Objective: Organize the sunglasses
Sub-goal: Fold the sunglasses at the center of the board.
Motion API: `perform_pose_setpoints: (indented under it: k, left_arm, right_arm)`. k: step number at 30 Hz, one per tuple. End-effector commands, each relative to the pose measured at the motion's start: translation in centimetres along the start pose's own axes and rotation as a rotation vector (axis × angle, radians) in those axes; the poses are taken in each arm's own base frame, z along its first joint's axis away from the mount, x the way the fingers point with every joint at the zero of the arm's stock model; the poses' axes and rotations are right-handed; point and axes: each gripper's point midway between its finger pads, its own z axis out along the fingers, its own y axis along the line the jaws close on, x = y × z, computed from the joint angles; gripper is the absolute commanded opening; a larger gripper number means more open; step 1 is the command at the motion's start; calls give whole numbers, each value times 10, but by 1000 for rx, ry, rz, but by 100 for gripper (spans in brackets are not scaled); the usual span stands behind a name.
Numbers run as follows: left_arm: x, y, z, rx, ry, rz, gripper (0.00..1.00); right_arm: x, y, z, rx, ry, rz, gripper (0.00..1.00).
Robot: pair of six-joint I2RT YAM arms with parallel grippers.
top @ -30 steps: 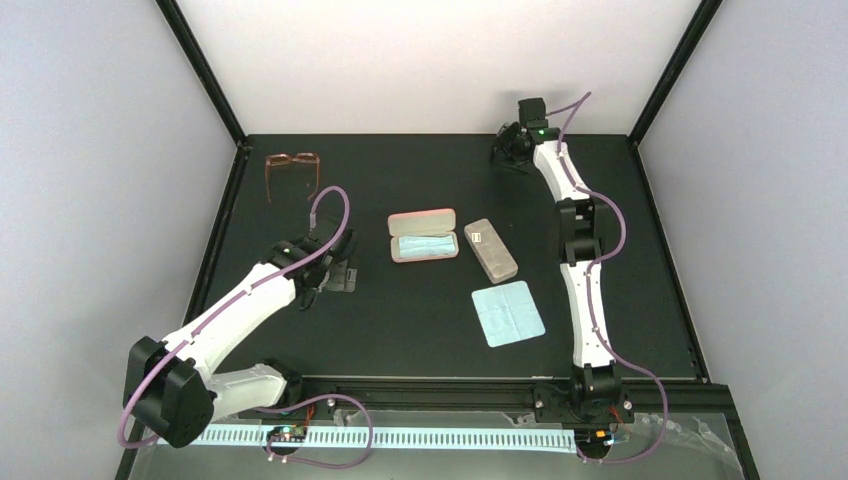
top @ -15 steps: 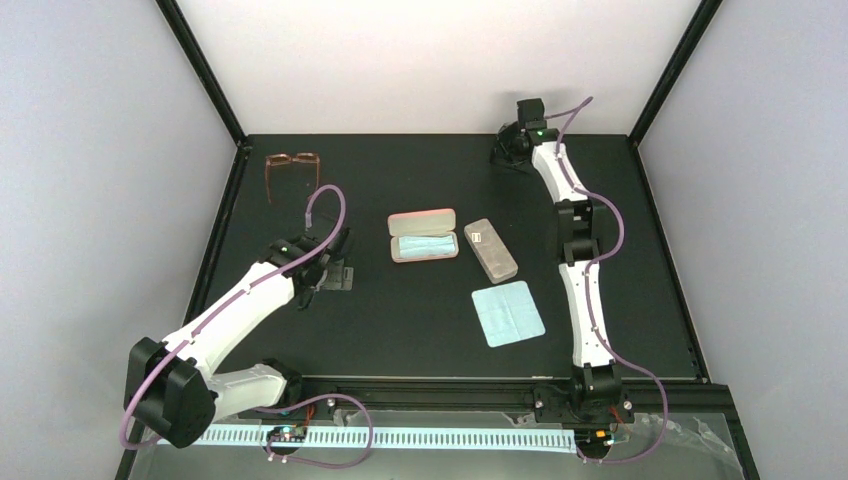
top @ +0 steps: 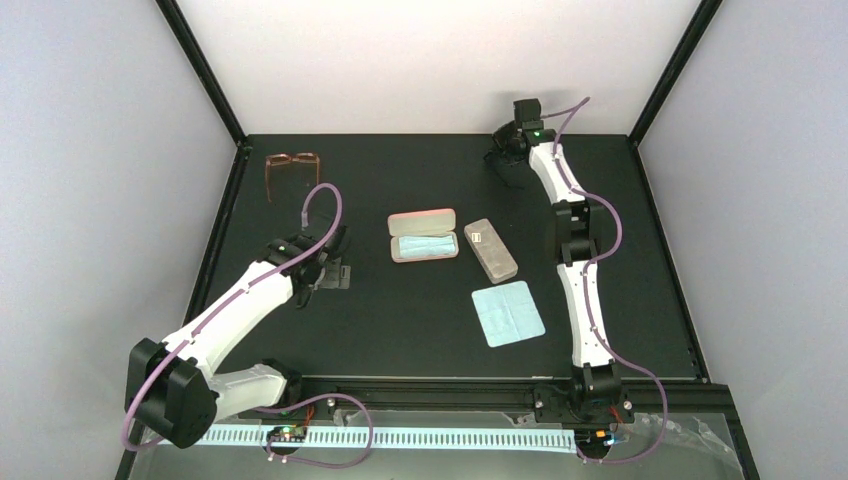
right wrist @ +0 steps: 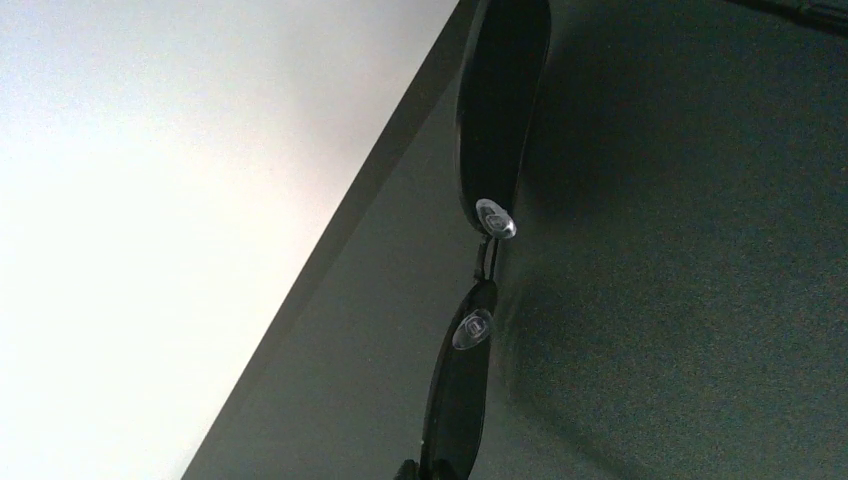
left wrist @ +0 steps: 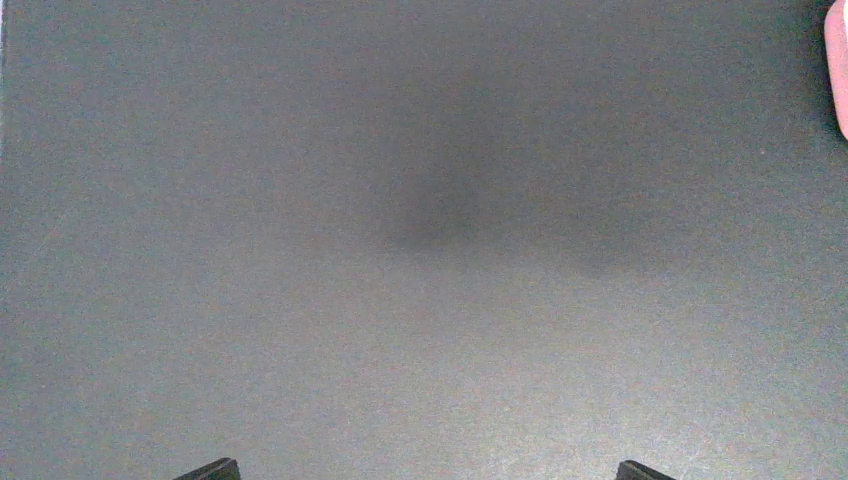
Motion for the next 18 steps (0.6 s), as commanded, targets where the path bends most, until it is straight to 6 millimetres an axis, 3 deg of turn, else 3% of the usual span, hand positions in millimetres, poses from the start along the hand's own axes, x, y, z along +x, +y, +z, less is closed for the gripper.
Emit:
perform_pose_setpoints:
  k: [1, 8, 14, 18]
  left_arm:
    - [-12, 6, -6, -21, -26, -23, 99]
    - [-12, 3, -7, 2, -31, -21, 99]
    - [-13, -1, -12, 43, -56, -21, 99]
    - [-14, -4, -16, 75, -75, -25, 99]
  right_arm:
    - [7, -1, -3, 12, 29, -48, 1]
    - [6, 10, -29, 8, 40, -205, 1]
    - [8, 49, -65, -102, 61, -307, 1]
    - [14, 79, -100, -191, 87, -389, 1]
